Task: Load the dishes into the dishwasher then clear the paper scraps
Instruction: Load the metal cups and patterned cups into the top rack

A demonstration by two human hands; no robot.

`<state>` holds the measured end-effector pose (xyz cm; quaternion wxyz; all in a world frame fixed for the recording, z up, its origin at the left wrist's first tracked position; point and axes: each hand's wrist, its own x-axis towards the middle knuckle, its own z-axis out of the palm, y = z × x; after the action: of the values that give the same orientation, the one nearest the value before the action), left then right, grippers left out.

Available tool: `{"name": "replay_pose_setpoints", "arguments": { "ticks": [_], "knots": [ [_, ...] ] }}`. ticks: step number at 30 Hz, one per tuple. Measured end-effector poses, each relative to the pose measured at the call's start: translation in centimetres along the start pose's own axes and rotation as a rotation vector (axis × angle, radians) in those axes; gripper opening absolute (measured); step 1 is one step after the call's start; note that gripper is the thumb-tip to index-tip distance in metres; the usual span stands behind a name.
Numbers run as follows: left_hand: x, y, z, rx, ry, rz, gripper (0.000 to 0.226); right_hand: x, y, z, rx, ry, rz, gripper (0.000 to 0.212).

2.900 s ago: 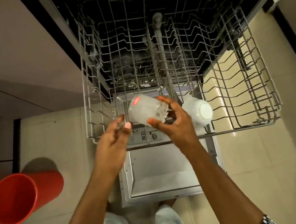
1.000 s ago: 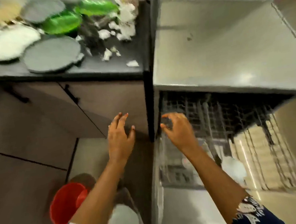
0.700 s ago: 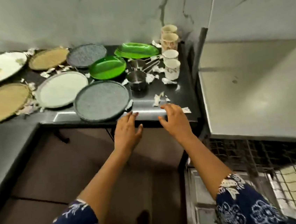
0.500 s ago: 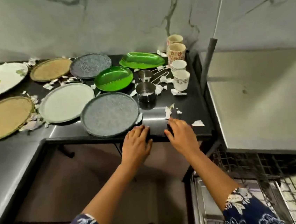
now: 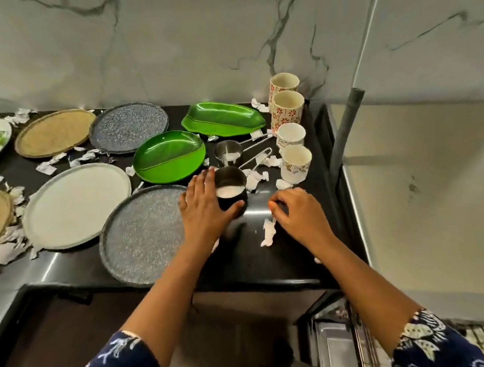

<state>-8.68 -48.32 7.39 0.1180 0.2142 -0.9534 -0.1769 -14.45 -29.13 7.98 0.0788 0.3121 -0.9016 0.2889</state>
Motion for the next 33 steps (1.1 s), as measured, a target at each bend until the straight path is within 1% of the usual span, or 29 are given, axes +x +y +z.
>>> {"name": "replay_pose_setpoints", "arguments": {
  "ticks": [3,5,7,11,12,13,14,15,17,18,19,21,22,24,26,29,33],
  "knots": [
    [4.0,0.5,0.6,0.121,-0.127,-0.015,0.110,2.9,1.3,-0.7,0.018,0.026,-0.060,0.012],
    [4.9,0.3,0.9,0.148,-0.137,0.002,0.111,4.3,1.9,-1.0,0.038,0.056,-0.096,0.011],
    [4.9,0.0,0.7,0.113,-0.060,0.002,0.110,6.0,2.2,-1.2,0.073,0.090,-0.130,0.012],
    [4.3,-2.0,-1.0,0.000,0.213,-0.060,0.111,10.5,1.4,-1.9,0.166,0.201,-0.187,0.017],
    [4.3,-2.8,-1.6,-0.016,0.279,-0.088,0.109,11.8,1.1,-1.9,0.178,0.208,-0.188,0.020],
    [4.2,-3.4,-2.3,-0.025,0.329,-0.120,0.106,13.3,0.7,-1.8,0.173,0.179,-0.183,0.026],
    [4.0,-4.0,-2.9,-0.029,0.360,-0.152,0.104,14.8,0.4,-1.3,0.152,0.103,-0.178,0.033],
    [3.9,-4.5,-3.5,-0.026,0.382,-0.181,0.102,16.4,0.2,-0.6,0.088,-0.036,-0.182,0.040],
    [3.6,-5.2,-4.1,-0.026,0.400,-0.224,0.102,19.1,-0.3,1.5,-0.202,-0.375,-0.238,0.059],
    [3.5,-5.4,-4.1,-0.035,0.401,-0.237,0.102,20.0,-0.5,2.6,-0.333,-0.516,-0.271,0.070],
    [3.4,-5.6,-4.0,-0.053,0.403,-0.246,0.102,20.5,-0.6,3.5,-0.409,-0.620,-0.292,0.082],
    [3.1,-5.5,-3.8,-0.095,0.420,-0.251,0.102,21.3,-0.8,5.0,-0.450,-0.714,-0.300,0.097],
    [3.0,-5.4,-3.8,-0.107,0.428,-0.248,0.101,21.4,-0.9,5.4,-0.459,-0.726,-0.304,0.098],
    [2.6,-5.0,-3.8,-0.115,0.446,-0.234,0.100,21.8,-1.2,5.7,-0.481,-0.698,-0.333,0.094],
    [2.1,-4.6,-4.1,-0.120,0.482,-0.219,0.099,21.9,-1.6,5.4,-0.481,-0.614,-0.399,0.089],
    [0.9,-4.1,-5.3,-0.163,0.552,-0.196,0.098,20.7,-2.7,3.4,-0.421,-0.410,-0.492,0.084],
    [-3.1,-3.8,-7.4,-0.240,0.621,-0.166,0.100,15.5,-5.2,-0.7,-0.257,-0.112,-0.619,0.077]
  ]
}}
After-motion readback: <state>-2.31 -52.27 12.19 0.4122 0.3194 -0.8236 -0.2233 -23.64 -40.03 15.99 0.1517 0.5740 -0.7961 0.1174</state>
